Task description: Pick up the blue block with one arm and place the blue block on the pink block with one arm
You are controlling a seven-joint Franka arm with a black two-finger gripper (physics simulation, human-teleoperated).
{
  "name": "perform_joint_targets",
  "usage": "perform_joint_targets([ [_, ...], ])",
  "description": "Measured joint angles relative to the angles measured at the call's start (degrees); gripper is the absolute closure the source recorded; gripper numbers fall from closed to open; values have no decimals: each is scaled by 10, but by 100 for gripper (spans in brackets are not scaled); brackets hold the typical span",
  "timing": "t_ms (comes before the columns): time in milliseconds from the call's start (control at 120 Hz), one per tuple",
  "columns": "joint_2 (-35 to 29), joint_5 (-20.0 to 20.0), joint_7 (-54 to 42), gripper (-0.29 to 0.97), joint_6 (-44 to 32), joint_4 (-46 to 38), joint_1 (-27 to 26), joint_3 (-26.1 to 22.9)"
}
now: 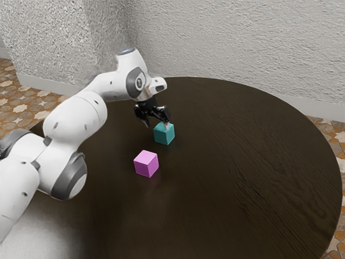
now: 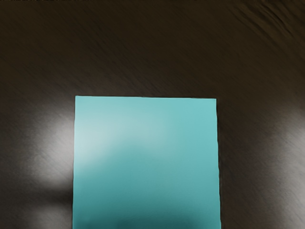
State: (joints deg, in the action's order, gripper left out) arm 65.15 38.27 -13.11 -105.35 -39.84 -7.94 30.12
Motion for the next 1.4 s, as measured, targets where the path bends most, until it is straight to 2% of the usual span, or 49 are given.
perform_joint_targets([
  [117, -6, -12, 28, 0, -3, -6, -6, 1],
  [317, -19, -43, 50, 0, -5, 8, 27, -25],
  [450, -14, -95, 54, 0, -16, 16, 67, -124],
  [650, -16, -166, 57, 0, -31, 13, 76, -180],
  [750, -15, -188, 55, 0, -34, 12, 79, -190],
  [983, -14, -202, 47, 0, -38, 5, 77, -190],
  [1400, 2, -201, 29, 0, -54, 4, 71, -193],
])
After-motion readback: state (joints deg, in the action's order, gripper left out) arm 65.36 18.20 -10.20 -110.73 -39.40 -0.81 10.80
